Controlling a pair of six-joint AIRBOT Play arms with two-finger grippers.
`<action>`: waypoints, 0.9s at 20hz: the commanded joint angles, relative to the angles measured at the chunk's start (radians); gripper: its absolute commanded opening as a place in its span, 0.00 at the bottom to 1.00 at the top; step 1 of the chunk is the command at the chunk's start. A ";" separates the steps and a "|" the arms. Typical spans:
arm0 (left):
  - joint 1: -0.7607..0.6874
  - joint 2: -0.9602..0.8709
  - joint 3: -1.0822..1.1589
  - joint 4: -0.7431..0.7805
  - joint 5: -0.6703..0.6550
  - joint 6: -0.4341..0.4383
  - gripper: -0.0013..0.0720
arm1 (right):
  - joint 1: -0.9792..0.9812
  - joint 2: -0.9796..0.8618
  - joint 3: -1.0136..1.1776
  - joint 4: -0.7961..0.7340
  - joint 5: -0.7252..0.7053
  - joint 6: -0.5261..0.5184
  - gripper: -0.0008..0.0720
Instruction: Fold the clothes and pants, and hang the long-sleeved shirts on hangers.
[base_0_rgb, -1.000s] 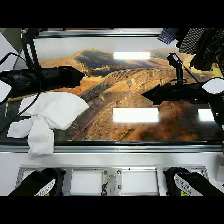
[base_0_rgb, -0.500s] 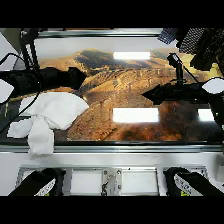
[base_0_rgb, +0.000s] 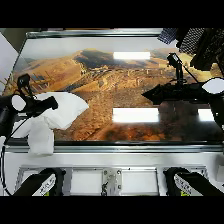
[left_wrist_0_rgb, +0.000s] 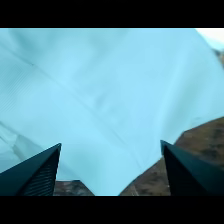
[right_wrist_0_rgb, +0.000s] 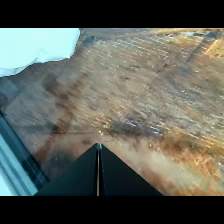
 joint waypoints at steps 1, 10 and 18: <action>0.090 -0.089 -0.115 -0.048 0.113 -0.015 0.97 | 0.001 -0.001 0.000 0.000 0.000 0.000 0.04; -0.012 -0.214 -0.070 -0.052 0.164 -0.028 0.04 | 0.001 -0.001 0.000 0.000 0.000 0.000 0.04; -0.529 -0.072 0.346 -0.048 0.209 -0.017 0.03 | 0.001 -0.001 0.000 0.026 -0.010 0.000 0.04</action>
